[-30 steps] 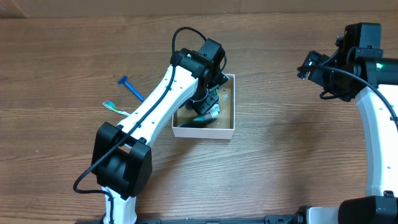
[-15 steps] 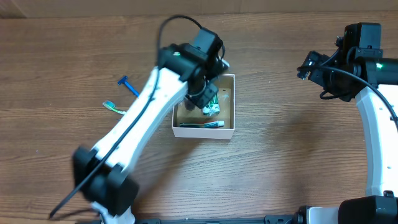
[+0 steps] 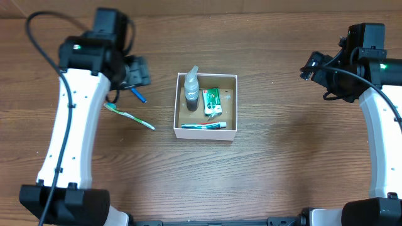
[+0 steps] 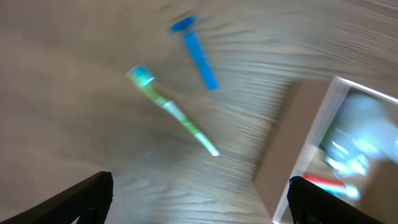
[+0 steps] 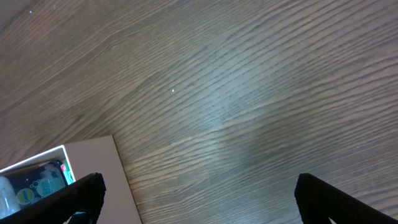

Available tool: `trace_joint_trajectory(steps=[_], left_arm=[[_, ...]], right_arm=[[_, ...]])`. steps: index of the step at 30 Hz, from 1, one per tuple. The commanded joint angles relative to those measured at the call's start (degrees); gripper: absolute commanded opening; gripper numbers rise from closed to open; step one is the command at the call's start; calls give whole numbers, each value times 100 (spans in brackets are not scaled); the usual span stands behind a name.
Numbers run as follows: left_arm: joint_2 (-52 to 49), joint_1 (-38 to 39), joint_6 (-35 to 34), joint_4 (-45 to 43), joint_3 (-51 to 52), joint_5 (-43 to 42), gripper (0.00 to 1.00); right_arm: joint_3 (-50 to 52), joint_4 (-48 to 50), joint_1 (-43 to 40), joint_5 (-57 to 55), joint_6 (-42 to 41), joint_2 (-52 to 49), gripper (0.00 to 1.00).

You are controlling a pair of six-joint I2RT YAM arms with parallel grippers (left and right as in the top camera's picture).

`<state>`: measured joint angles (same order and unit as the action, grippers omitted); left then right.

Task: Pack container
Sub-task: 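Move the left gripper to the green toothbrush and grasp it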

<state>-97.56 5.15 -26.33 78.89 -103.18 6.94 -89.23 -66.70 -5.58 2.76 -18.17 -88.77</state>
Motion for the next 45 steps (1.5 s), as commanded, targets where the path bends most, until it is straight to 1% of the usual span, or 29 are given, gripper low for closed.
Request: trace_joint_trajectory(steps=[1, 4, 6, 8, 12, 15, 20, 25, 30, 37, 41, 43, 45], left_arm=[[-59, -422, -1443, -350, 815, 26, 92], [-59, -564, -1862, -1113, 1899, -170, 91], [-59, -588, -1958, -1598, 2448, -361, 89], [-59, -599, -2037, -2122, 2957, -570, 89], [-59, -597, -2406, -2981, 3657, -852, 88], [-59, -597, -2671, -3418, 3978, -841, 88], [-59, -597, -2896, -4004, 4367, -603, 88], [-59, -597, -2927, -4500, 4625, -479, 90], [-234, -597, -3053, -4666, 4675, -315, 92], [-798, -599, -3047, -5053, 4673, -391, 95], [-1005, -599, -3045, -5121, 4673, -398, 96], [-1045, -599, -2966, -5112, 4673, -398, 94], [-1045, -597, -2806, -5058, 4673, -400, 87]], right_arm=[[-63, 17, -7, 28, 17, 26, 100], [-63, 17, -7, 28, 17, 26, 100], [-63, 17, -7, 28, 17, 26, 100], [-63, 17, -7, 28, 17, 26, 100], [-63, 17, -7, 28, 17, 26, 100], [-63, 17, -7, 28, 17, 26, 100], [-63, 17, -7, 28, 17, 26, 100], [-63, 35, -7, 28, 17, 26, 100], [-63, 35, -7, 31, 17, 26, 100], [-63, 37, -7, 31, 17, 26, 100], [-63, 37, -7, 31, 17, 26, 100], [-63, 37, -7, 28, 17, 26, 100], [-63, 37, -7, 31, 17, 26, 100]])
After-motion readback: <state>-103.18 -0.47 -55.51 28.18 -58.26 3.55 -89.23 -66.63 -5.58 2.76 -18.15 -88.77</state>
